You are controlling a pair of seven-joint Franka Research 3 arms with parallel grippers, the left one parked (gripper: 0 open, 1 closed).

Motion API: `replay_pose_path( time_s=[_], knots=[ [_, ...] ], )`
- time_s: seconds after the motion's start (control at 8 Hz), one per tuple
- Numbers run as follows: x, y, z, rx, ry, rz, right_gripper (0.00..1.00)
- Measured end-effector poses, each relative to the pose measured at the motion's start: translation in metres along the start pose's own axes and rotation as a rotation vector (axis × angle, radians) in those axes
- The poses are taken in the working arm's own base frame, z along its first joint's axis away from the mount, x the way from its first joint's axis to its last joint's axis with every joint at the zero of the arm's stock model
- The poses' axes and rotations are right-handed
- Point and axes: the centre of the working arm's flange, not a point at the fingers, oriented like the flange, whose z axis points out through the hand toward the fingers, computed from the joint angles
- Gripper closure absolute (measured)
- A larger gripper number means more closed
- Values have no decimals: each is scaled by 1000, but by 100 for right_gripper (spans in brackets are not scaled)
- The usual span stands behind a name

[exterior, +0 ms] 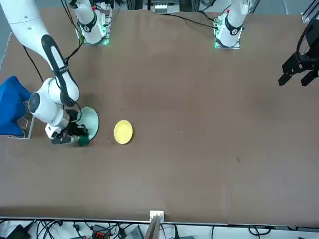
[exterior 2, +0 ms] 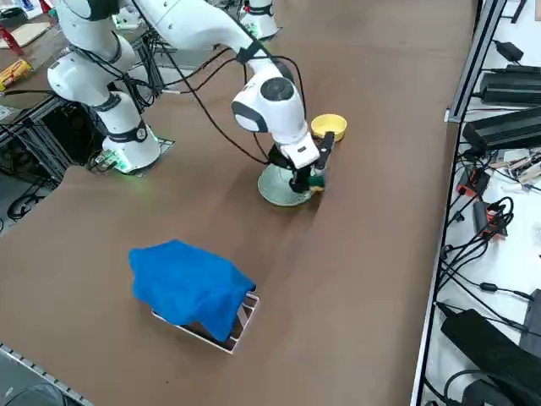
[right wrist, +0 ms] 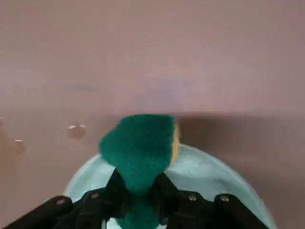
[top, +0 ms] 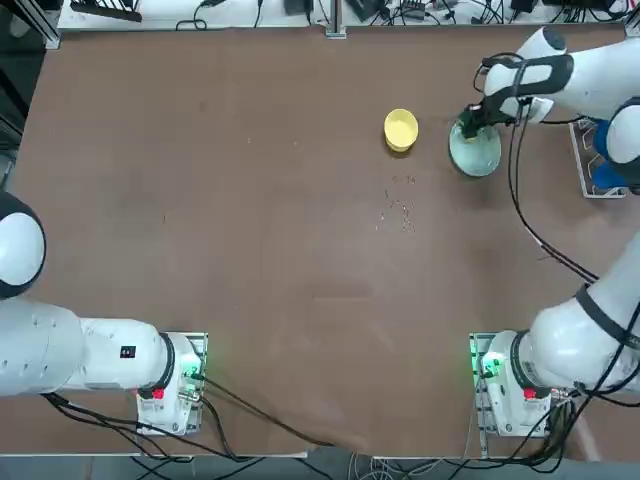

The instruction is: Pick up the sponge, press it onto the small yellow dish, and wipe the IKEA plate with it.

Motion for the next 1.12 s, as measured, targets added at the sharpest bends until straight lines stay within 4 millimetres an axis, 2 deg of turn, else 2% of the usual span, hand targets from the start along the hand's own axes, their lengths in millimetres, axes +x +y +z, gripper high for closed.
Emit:
replay_pose_path(
  time_s=[0.12,0.5,1.12],
  knots=[
    [-2,-13,4,3,-8,13,78],
    [-15,-29,8,1,-29,44,77],
    [-53,-38,3,-10,-53,51,77]
  ],
)
